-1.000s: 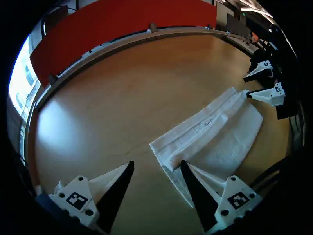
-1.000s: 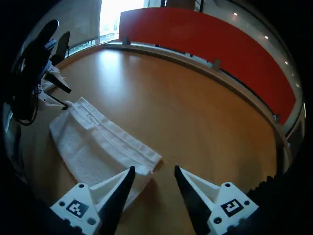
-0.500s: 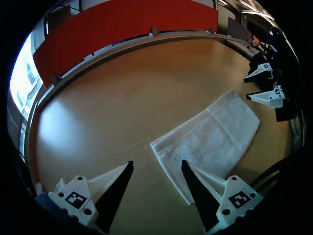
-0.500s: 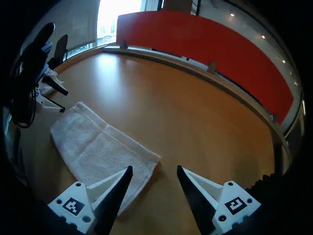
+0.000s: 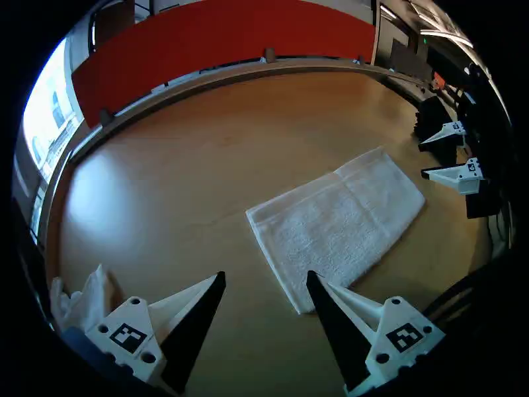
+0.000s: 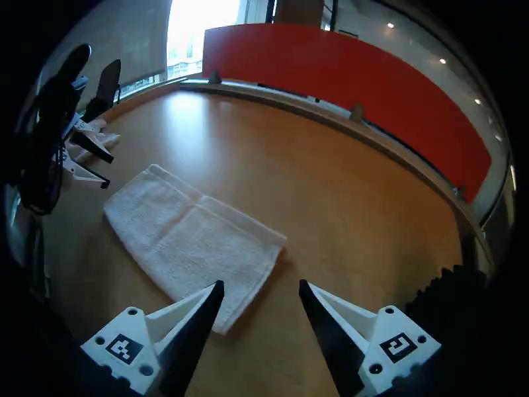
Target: Fold towel
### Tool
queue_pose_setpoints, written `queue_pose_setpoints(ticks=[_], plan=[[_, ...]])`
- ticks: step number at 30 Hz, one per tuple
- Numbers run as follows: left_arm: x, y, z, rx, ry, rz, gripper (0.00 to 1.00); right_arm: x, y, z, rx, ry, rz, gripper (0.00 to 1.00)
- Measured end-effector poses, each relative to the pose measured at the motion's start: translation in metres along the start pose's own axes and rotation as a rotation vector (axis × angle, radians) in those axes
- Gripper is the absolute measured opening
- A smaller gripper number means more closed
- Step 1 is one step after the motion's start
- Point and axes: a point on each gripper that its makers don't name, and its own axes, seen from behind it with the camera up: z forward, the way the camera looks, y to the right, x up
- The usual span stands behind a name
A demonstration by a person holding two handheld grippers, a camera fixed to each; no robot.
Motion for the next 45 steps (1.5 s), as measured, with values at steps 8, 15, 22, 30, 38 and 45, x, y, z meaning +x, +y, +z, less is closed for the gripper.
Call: queue_pose_setpoints(ticks=[8, 15, 22, 30, 38, 45], plan=[[-0.024, 0.005, -0.015, 0.003, -0.003, -0.07, 0.91, -0.009, -0.008, -0.019, -0.007, 0.011, 0.023, 0.88], [-0.031, 0.004, -0.021, 0.013, 0.0, -0.08, 0.91, -0.013, -0.01, -0.023, -0.001, 0.008, 0.027, 0.88], [-0.036, 0.004, -0.03, 0.026, 0.015, -0.116, 0.91, -0.014, -0.015, -0.02, 0.024, 0.002, 0.0, 0.88], [-0.049, 0.002, -0.044, 0.051, 0.029, -0.16, 0.91, -0.015, -0.019, -0.013, 0.058, -0.01, -0.035, 0.88], [-0.056, 0.002, -0.054, 0.07, 0.05, -0.219, 0.91, -0.017, -0.022, -0.01, 0.087, -0.032, -0.068, 0.88], [-0.062, 0.001, -0.062, 0.093, 0.07, -0.244, 0.91, -0.027, -0.025, -0.006, 0.113, -0.058, -0.086, 0.88]])
